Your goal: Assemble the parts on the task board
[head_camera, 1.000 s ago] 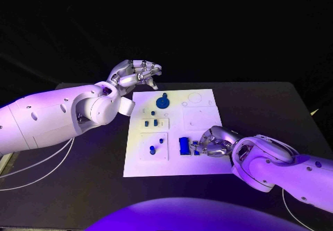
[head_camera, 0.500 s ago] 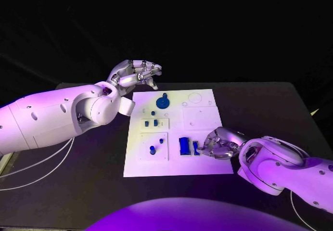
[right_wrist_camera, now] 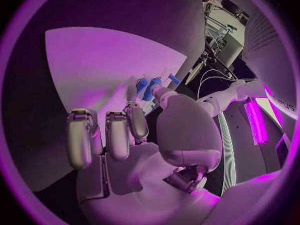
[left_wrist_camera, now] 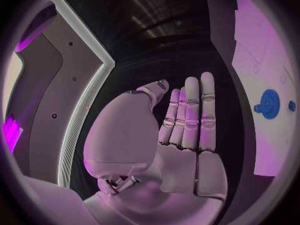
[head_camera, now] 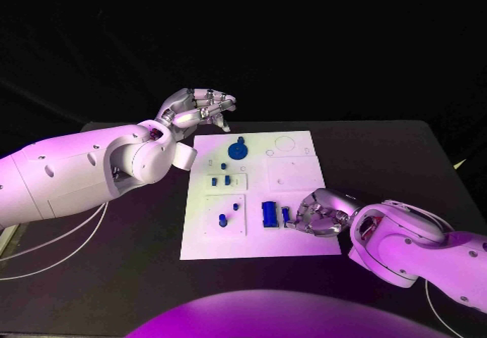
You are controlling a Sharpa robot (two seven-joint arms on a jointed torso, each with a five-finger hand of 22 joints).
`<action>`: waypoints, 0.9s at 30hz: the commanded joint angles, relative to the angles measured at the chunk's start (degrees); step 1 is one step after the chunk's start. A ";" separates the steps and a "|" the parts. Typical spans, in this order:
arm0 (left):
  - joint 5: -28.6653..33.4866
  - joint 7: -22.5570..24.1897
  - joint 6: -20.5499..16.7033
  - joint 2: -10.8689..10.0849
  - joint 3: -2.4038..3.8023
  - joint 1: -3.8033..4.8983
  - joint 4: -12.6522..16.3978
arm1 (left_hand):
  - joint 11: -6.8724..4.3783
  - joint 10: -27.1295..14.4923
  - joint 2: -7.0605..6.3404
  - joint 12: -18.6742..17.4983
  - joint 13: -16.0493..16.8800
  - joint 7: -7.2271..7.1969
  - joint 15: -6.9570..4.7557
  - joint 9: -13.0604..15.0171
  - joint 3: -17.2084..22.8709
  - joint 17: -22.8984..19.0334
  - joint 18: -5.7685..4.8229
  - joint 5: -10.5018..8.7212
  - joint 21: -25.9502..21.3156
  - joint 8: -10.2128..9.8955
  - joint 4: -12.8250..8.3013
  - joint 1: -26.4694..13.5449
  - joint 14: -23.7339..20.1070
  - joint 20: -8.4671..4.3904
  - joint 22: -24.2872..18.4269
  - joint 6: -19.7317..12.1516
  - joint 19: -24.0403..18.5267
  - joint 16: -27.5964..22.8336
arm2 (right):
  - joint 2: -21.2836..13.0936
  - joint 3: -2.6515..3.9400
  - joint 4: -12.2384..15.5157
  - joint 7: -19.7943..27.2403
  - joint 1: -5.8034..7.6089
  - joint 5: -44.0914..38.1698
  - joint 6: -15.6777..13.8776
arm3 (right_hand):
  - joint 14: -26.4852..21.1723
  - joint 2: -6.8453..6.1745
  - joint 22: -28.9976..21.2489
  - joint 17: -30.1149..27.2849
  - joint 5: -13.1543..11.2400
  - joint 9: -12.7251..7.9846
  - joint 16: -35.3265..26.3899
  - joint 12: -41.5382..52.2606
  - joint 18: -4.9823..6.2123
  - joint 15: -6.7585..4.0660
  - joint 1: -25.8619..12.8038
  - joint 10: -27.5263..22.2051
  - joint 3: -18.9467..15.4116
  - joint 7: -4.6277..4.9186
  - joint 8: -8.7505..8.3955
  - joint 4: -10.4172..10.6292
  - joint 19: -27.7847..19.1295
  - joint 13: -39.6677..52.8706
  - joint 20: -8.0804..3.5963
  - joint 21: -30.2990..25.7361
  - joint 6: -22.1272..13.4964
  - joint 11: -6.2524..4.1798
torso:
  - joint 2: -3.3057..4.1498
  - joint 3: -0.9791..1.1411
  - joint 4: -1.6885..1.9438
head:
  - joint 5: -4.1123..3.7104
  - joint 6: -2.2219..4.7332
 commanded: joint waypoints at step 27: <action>0.19 0.44 1.05 0.01 0.02 0.02 0.13 | 0.10 -0.29 0.22 0.30 -0.07 -0.04 -0.01 0.06 -0.10 0.08 0.71 0.13 -0.22 0.28 -0.28 -0.48 -0.46 0.36 0.08 -0.28 -0.06 0.31 | 3.03 -0.01 -4.37 -0.17 -0.17 -2.68 1.21 | 3.88 0.70 13.47 5.04 -0.75 -0.18 0.00 0.31 -0.05 -0.39 2.19 0.41 0.14 -0.11 -0.19 -1.00 4.25 3.32 -0.29 0.26 0.32 -0.11 | 0.00 -0.09 -0.03 | 0.05 -0.14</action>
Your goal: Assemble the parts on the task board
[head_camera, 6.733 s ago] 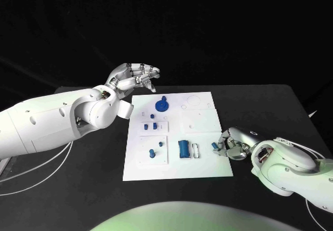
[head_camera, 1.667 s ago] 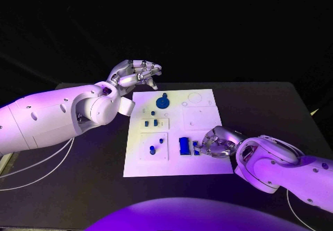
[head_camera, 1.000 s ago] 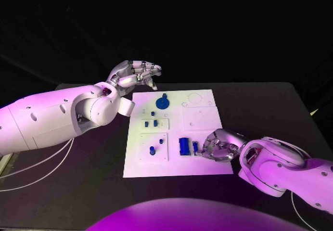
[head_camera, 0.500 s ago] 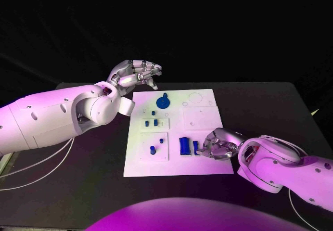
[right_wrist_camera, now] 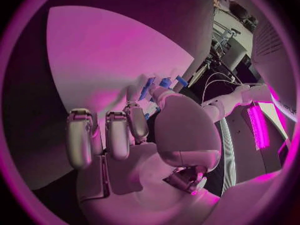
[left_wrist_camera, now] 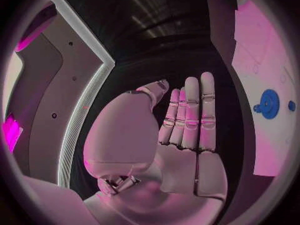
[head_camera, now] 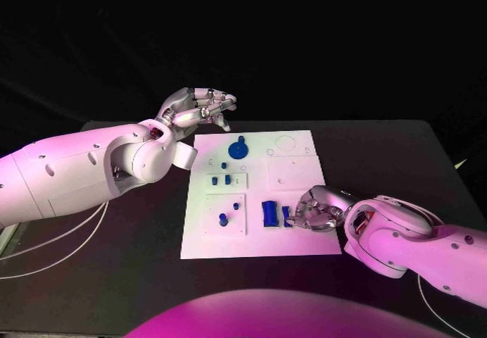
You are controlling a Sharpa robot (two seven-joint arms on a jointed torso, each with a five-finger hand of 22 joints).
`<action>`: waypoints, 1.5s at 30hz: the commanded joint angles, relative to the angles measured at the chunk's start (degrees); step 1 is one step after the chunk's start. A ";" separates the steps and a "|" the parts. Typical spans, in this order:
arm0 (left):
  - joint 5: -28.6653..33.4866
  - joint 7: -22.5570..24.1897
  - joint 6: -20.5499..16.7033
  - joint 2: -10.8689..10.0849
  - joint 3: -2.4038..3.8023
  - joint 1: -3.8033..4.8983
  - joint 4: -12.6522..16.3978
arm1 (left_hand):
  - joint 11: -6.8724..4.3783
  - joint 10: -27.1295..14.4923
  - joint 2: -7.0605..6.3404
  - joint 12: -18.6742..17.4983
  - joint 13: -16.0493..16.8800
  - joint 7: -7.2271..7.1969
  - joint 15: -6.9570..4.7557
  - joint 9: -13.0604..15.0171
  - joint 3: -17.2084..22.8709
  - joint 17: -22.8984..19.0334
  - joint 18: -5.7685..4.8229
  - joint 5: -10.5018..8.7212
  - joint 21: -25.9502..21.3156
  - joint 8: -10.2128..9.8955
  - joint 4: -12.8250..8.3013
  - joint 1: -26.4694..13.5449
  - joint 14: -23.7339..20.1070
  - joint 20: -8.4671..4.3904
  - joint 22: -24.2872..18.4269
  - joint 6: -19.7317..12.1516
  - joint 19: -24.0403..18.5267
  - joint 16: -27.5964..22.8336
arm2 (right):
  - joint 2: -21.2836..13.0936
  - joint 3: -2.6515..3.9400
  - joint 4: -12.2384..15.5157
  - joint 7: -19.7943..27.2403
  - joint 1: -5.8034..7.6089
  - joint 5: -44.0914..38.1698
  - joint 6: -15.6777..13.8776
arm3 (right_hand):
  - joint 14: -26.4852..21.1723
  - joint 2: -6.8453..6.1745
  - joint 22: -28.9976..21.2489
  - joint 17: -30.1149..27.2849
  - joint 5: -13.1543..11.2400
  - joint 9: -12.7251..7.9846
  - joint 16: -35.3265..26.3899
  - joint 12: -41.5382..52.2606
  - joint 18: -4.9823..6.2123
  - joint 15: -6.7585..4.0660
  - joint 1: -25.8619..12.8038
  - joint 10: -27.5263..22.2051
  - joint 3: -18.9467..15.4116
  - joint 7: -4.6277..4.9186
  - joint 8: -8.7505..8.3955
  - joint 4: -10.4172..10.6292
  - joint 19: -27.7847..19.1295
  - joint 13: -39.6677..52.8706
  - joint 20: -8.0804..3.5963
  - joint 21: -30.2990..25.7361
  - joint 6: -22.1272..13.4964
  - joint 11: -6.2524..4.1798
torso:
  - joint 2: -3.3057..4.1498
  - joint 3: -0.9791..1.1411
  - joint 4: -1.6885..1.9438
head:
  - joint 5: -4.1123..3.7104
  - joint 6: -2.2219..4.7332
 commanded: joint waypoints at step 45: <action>9.75 5.97 -3.14 6.61 -0.06 -3.87 -12.73 | 2.75 4.00 -0.34 -15.61 -5.92 0.86 5.19 -1.53 -0.01 -10.14 0.71 -0.23 -27.80 -3.30 2.74 -1.78 -13.48 7.37 -17.13 -0.84 -9.90 -31.80 | 8.57 1.83 -30.44 47.59 4.48 68.07 -3.42 | -19.92 1.77 -17.90 -37.43 0.83 -5.88 -48.50 -50.11 8.68 6.28 5.58 -27.36 11.35 6.39 -10.73 -7.30 -21.64 -38.62 5.82 -69.87 -8.80 6.75 | -6.03 -1.67 -0.18 | -2.42 9.51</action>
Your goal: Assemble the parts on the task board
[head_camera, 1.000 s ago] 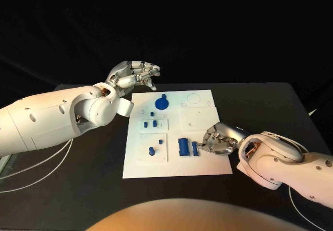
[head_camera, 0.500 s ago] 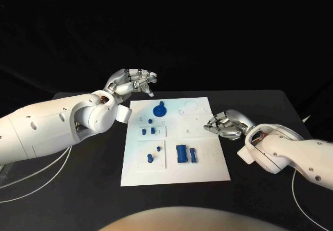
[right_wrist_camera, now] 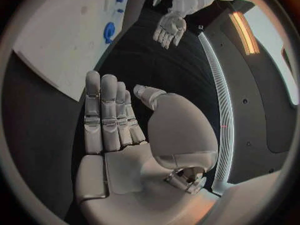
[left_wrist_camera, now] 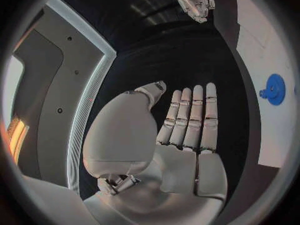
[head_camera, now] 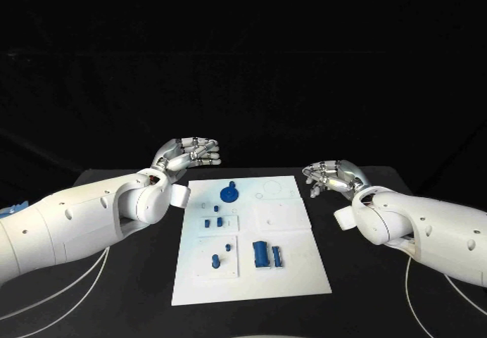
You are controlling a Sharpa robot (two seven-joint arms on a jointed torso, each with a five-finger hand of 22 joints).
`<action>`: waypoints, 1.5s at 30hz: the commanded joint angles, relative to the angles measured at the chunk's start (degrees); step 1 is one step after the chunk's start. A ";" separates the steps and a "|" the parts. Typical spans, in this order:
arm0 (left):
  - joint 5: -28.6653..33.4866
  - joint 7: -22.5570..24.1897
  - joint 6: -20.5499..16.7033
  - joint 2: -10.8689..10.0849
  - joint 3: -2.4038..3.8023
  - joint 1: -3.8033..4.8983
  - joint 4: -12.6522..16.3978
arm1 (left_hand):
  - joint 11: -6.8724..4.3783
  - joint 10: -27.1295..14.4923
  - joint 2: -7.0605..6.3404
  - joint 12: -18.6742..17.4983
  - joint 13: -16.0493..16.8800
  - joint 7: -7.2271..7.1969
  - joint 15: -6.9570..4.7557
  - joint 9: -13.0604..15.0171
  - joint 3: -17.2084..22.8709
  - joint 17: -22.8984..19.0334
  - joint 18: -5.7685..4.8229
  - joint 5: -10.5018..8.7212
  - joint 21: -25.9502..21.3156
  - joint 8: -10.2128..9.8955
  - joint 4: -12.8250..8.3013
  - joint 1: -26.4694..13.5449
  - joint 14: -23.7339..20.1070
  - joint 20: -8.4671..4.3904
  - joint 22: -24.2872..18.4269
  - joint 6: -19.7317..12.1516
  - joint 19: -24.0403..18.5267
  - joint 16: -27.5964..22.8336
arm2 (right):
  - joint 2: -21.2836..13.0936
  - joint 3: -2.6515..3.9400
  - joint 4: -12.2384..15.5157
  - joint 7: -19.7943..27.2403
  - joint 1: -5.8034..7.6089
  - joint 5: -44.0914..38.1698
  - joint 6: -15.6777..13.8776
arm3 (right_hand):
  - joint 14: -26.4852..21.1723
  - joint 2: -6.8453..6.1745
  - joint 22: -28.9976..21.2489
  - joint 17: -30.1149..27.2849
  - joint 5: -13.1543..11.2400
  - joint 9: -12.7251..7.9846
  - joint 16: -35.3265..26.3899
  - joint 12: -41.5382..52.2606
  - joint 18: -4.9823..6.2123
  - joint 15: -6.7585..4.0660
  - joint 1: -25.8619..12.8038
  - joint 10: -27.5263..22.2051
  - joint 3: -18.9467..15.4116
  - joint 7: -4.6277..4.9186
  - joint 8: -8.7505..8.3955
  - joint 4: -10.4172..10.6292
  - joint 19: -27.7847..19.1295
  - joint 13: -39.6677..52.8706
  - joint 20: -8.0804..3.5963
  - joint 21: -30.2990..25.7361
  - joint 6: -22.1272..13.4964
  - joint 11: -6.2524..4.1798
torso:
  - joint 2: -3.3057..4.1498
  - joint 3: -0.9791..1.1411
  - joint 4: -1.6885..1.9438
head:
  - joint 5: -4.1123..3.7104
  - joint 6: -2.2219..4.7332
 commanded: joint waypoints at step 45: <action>2.46 2.71 -30.43 2.62 0.16 -3.84 13.14 | -9.72 -52.55 9.20 -18.63 -3.67 -11.56 -8.11 -18.22 -26.07 -14.85 -9.75 -9.32 -17.03 -17.12 -10.54 -77.79 -47.58 -14.97 -10.65 -47.74 -47.06 -25.09 | -1.75 7.06 16.14 12.95 -5.44 16.75 -21.23 | -67.09 6.76 -59.54 -38.76 -9.42 -35.42 -40.04 -27.09 -9.77 -1.31 -67.18 -55.22 -32.05 -9.23 -18.36 -5.52 -64.19 -39.63 -6.96 -16.58 -46.67 -5.07 | -2.37 0.44 5.48 | -3.64 7.06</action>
